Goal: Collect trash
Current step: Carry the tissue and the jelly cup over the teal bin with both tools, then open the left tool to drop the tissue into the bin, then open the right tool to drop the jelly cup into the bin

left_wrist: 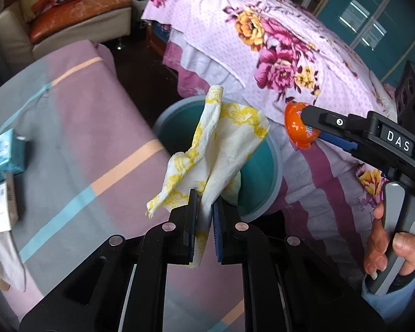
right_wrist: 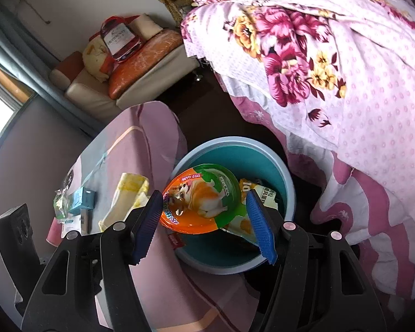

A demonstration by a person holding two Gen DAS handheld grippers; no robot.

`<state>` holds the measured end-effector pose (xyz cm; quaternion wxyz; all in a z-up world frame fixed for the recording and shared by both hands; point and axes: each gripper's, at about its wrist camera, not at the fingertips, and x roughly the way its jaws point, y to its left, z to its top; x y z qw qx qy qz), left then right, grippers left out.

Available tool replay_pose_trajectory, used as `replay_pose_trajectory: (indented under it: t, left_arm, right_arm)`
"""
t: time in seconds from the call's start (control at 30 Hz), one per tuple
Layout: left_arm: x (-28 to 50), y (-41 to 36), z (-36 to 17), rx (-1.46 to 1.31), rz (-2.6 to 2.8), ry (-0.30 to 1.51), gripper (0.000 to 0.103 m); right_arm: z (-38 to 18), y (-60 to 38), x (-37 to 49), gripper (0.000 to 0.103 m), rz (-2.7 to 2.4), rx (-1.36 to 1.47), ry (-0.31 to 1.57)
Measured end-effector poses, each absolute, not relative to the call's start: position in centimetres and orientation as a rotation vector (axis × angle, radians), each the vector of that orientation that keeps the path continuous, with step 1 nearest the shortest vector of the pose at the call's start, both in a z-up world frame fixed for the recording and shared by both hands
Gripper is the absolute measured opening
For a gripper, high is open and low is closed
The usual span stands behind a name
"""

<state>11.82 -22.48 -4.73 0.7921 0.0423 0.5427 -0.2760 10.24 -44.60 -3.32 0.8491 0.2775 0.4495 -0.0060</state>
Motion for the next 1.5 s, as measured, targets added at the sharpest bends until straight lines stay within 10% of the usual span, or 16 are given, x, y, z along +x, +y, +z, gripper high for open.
replay_pose_trajectory:
  t: [0.47,0.63,0.77,1.5]
  left_arm:
    - [13.1,-25.3,-7.3,0.142,-0.600,1.213,0.016]
    - [13.0,-25.4,-7.2,0.164,-0.585,1.182,0.070]
    - [12.8,-25.0,-6.8,0.165,-0.576,1.159,0.085]
    - [12.9,-19.5,-7.0,0.043,-0.505,1.197,0.091]
  right_arm:
    - [-5.9,-46.2,11.2,0.059,-0.049,0.605,0.997]
    - [-6.3,-46.1,11.5,0.059,-0.051,0.603,1.009]
    - [-6.4,-46.0,11.7,0.059,-0.054,0.596,1.017]
    - [-6.6,-42.0,13.2,0.061,-0.029,0.522,1.088]
